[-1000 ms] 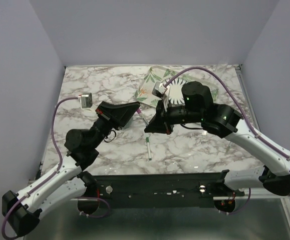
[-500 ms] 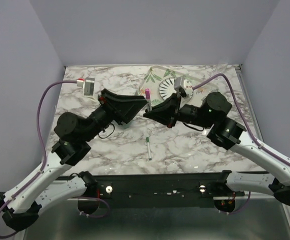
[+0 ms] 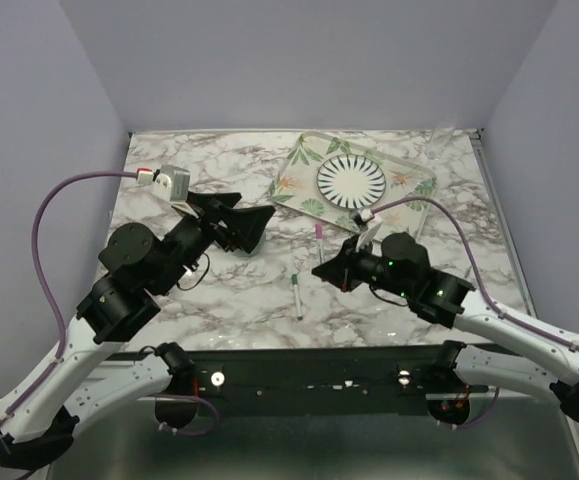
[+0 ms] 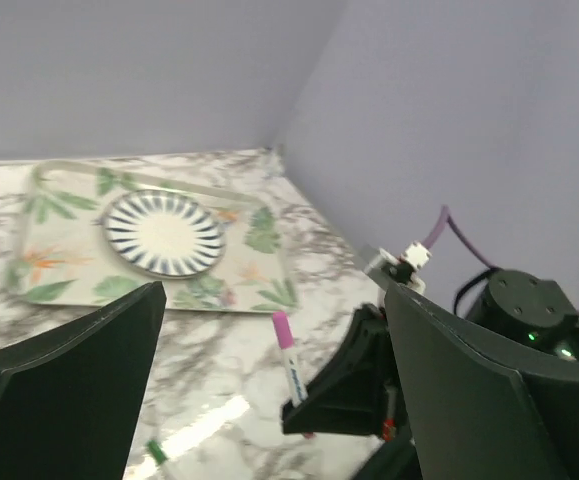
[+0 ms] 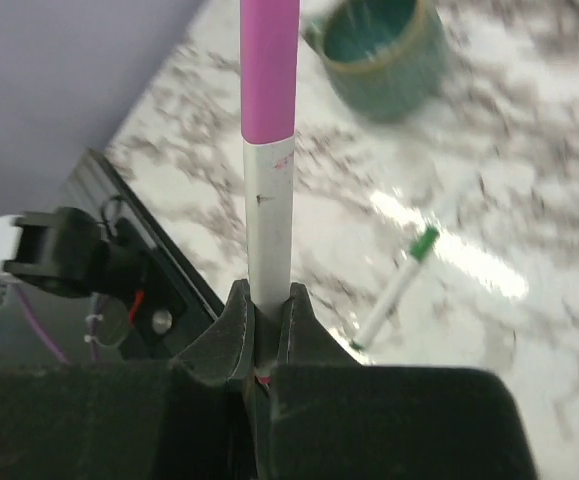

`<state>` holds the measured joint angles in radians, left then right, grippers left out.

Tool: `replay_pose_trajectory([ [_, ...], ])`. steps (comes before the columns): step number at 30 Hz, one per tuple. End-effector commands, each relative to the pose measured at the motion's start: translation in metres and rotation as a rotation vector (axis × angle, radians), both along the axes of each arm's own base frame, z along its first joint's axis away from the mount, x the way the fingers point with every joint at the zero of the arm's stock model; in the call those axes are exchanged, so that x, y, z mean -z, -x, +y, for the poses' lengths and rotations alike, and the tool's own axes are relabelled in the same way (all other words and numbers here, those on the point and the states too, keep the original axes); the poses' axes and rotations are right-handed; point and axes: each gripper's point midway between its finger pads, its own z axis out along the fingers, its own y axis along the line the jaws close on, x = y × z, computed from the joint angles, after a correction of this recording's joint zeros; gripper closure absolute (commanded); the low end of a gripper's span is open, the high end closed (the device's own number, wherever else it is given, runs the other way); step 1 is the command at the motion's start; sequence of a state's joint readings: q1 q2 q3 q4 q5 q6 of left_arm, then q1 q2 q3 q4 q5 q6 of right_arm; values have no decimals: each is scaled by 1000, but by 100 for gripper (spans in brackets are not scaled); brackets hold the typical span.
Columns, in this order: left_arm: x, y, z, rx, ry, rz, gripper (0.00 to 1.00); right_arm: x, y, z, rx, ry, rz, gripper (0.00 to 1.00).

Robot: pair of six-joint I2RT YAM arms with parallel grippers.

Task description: Insert the pens into the pen caps

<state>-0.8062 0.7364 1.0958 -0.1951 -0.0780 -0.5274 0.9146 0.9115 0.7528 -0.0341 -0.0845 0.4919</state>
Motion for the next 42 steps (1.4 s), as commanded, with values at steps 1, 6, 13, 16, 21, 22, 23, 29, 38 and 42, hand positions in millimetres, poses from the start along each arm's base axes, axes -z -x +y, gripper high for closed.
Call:
replay_pose_trajectory([
  [1,70,-32,52,-311,-290,38,1,129,7,-29,203,210,390,95],
  [6,115,-38,75,-422,-363,44,1,176,2,-38,282,363,486,94],
  [13,114,-36,97,-511,-349,22,1,221,5,-28,286,529,600,90],
  [16,116,-35,96,-499,-350,26,1,230,6,-22,283,549,608,83],
  [21,117,-36,102,-529,-359,27,1,231,6,-18,297,562,632,74],
  [22,116,-35,101,-525,-355,23,1,229,7,-17,299,558,635,73],
  [23,116,-35,102,-528,-354,24,1,228,7,-16,295,554,633,73],
  [29,117,-38,113,-588,-357,44,1,224,3,-12,306,551,640,66],
  [38,115,-36,110,-571,-332,32,1,183,-24,-27,464,514,576,65],
  [42,115,-38,111,-592,-298,68,1,163,-63,-71,658,489,574,65],
])
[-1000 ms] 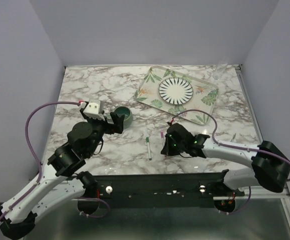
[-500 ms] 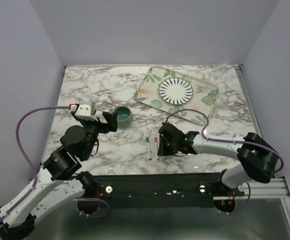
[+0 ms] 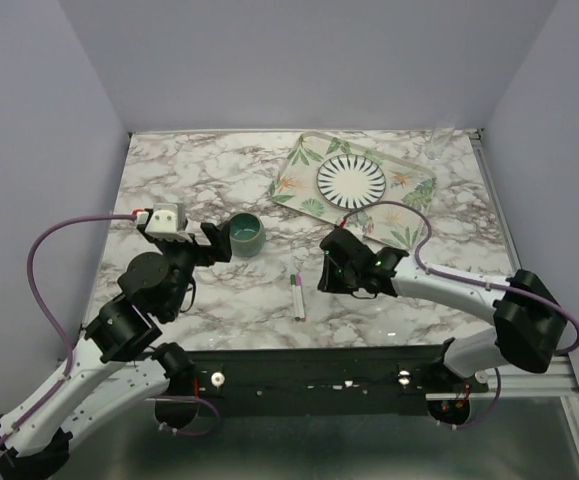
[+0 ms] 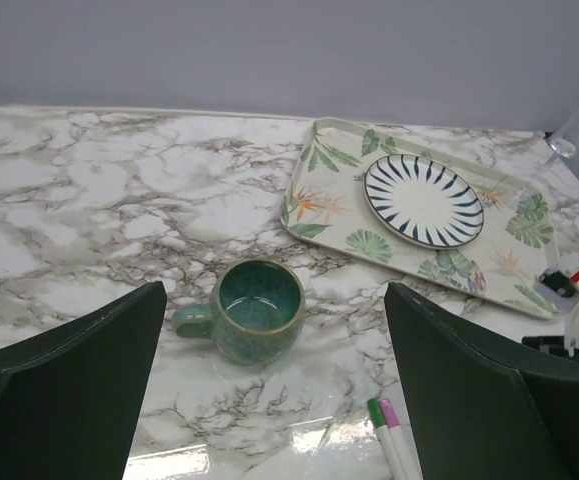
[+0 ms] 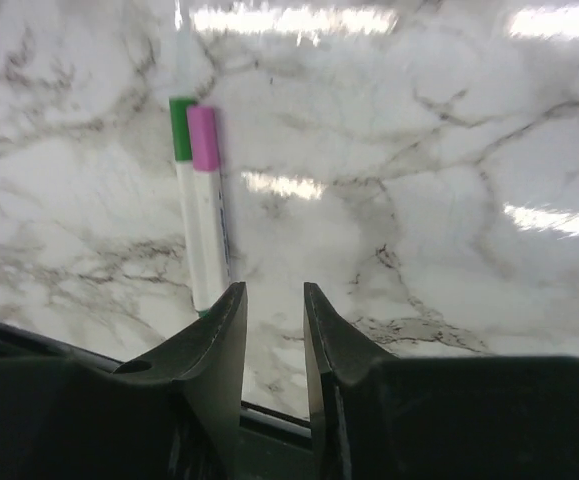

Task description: Insert the pens into the pen caps

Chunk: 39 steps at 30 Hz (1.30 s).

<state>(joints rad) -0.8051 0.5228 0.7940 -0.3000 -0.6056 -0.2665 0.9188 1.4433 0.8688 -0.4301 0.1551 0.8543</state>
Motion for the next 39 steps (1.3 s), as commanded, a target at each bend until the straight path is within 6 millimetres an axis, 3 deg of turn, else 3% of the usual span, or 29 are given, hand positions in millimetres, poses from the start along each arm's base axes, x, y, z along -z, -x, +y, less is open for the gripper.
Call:
replay_pose_trajectory([
  [1,0,-4,3,-63,103,27,1,-38,-52,-59,274,62,-107,65],
  [2,1,-4,2,-64,118,33,1,-40,-59,-72,326,76,-116,64],
  [3,-1,-4,0,-54,134,38,1,-40,-68,-101,420,116,-124,62],
  [5,2,-2,-9,-14,141,64,1,-45,-74,-129,539,108,-127,57],
  [6,-1,-1,-10,-3,143,64,1,-45,-80,-155,626,109,-121,56],
  [9,-1,-1,-17,43,100,67,1,-43,-80,-204,786,122,-124,56],
  [12,0,2,-22,93,54,53,1,-35,-67,-240,942,165,-105,56],
  [18,2,8,-27,143,46,34,1,-20,-55,-270,1041,168,-52,57],
  [24,0,13,-28,175,50,28,1,-14,-42,-320,1126,198,2,57],
  [31,39,0,-28,125,-113,160,1,-8,-31,-365,1135,270,30,56],
  [34,46,0,-25,100,-127,200,1,-10,-31,-378,1124,282,27,55],
  [39,32,6,-19,105,-71,140,1,-6,-38,-381,1064,259,8,54],
])
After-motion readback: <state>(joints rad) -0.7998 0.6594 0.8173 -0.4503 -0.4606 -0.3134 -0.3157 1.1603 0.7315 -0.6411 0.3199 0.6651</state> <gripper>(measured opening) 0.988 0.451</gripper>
